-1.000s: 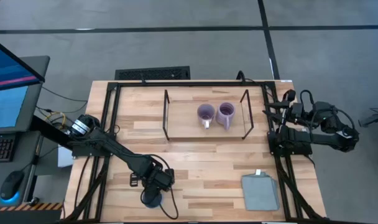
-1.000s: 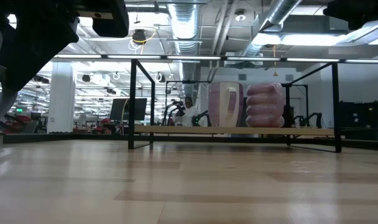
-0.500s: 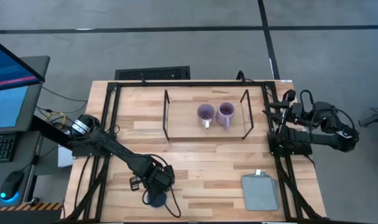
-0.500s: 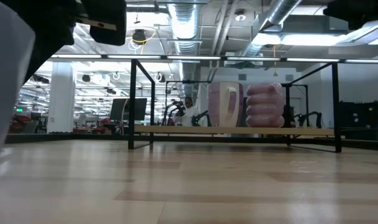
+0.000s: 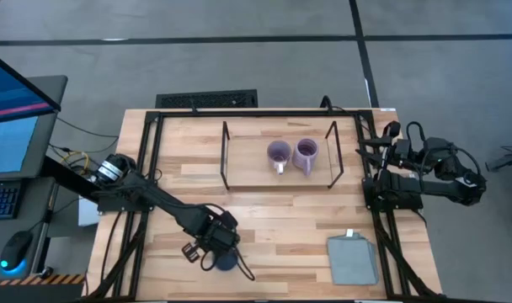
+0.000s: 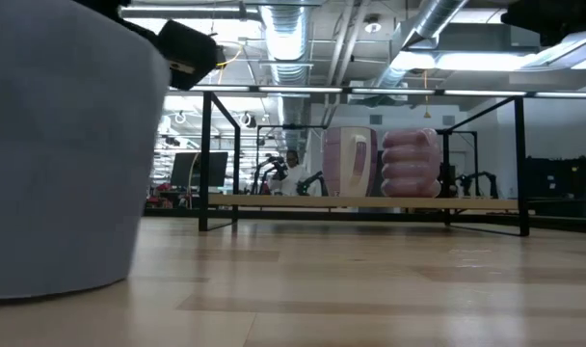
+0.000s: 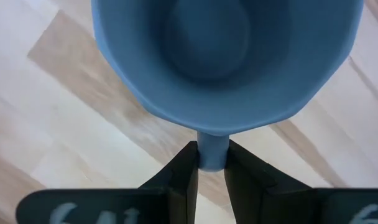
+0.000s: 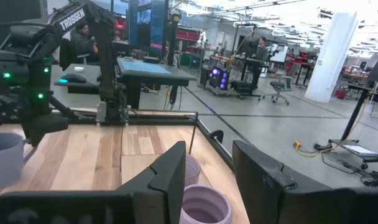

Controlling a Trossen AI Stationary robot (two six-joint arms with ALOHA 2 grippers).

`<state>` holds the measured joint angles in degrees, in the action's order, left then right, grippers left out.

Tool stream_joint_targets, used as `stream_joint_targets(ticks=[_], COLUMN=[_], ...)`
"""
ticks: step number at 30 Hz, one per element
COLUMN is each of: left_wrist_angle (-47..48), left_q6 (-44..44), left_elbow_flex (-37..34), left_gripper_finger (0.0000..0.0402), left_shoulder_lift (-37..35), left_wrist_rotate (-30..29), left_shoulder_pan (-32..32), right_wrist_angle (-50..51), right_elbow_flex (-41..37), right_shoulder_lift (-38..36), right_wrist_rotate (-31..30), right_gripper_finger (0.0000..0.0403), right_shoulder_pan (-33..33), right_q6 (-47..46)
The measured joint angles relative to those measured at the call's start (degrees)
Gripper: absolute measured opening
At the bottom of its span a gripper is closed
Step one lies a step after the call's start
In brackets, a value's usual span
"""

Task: Stack small to large cups/mugs on shelf
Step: Put the blue mug on the shelf

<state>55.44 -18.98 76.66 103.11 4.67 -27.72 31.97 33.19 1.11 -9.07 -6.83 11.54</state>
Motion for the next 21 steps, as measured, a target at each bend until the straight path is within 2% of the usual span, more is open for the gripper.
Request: stream_joint_targets(ticks=[8,15,21], left_wrist_angle=[-1.2,-3.04,-4.95], left_q6=[13.44,26.29,40.38], left_elbow_flex=[0.0,0.0,0.0], left_gripper_finger=[0.0056,0.0057,0.0057], left_shoulder_lift=[0.0,0.0,0.0], left_wrist_rotate=[-0.13,-5.51,-6.58], left_shoulder_pan=[2.54,4.44,6.38], right_wrist_angle=[-0.02,-0.04,-0.07], right_elbow_flex=[-0.02,-0.01,0.0], right_shoulder_lift=[-0.01,0.0,-0.01], right_wrist_rotate=[0.01,0.01,0.01], right_gripper_finger=[0.0155,0.0153,0.0154], right_shoulder_pan=[0.0,0.0,-0.02], right_q6=[0.01,0.0,0.01])
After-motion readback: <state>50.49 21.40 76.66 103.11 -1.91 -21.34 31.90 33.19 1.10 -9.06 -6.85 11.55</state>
